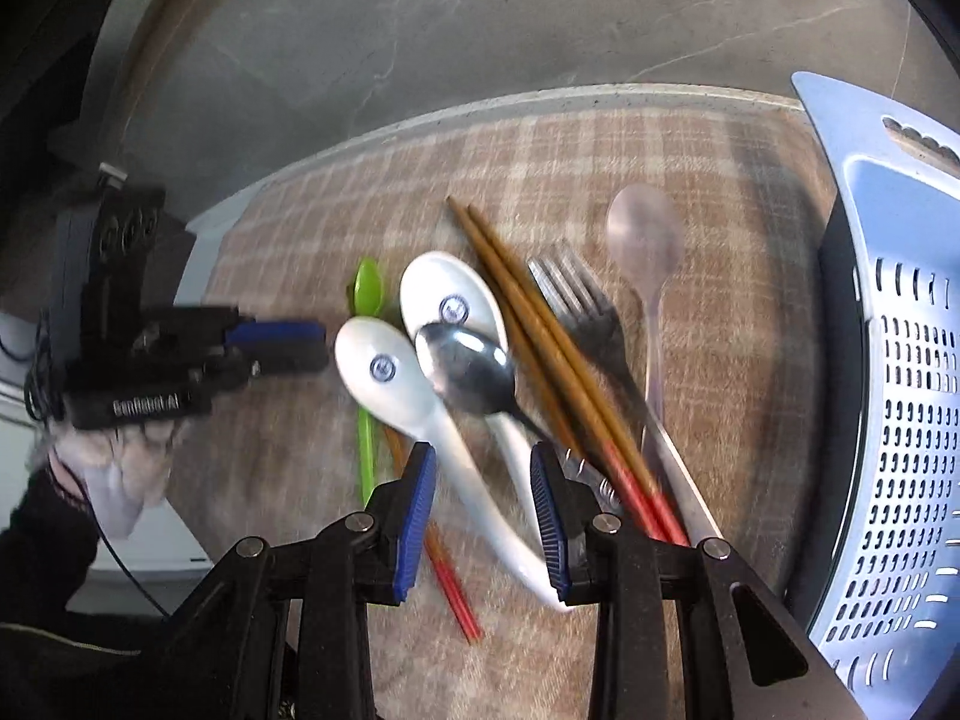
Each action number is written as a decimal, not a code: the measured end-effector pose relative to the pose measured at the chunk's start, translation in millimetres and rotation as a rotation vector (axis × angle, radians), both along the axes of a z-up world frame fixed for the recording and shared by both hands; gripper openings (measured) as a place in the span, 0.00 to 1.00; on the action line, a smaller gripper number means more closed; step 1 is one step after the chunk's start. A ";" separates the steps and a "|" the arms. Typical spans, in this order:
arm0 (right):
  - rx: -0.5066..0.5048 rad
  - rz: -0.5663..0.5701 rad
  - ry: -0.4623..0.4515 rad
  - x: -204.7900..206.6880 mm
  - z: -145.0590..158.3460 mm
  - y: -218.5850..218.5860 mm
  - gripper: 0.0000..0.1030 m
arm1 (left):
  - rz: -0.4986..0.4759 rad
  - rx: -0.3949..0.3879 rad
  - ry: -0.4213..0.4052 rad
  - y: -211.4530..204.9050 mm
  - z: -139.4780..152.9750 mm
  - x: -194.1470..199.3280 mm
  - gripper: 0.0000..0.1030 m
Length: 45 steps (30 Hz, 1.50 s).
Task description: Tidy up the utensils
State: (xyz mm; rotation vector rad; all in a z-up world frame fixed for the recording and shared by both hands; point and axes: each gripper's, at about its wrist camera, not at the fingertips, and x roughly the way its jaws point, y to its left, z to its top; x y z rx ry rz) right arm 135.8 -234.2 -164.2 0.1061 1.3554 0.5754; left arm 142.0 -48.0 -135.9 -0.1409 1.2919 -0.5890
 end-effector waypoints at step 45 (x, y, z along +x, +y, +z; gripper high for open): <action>-0.246 -0.072 -0.193 -93.9 30.4 61.5 0.09 | -0.196 -0.065 -0.196 -38.3 50.6 18.2 0.03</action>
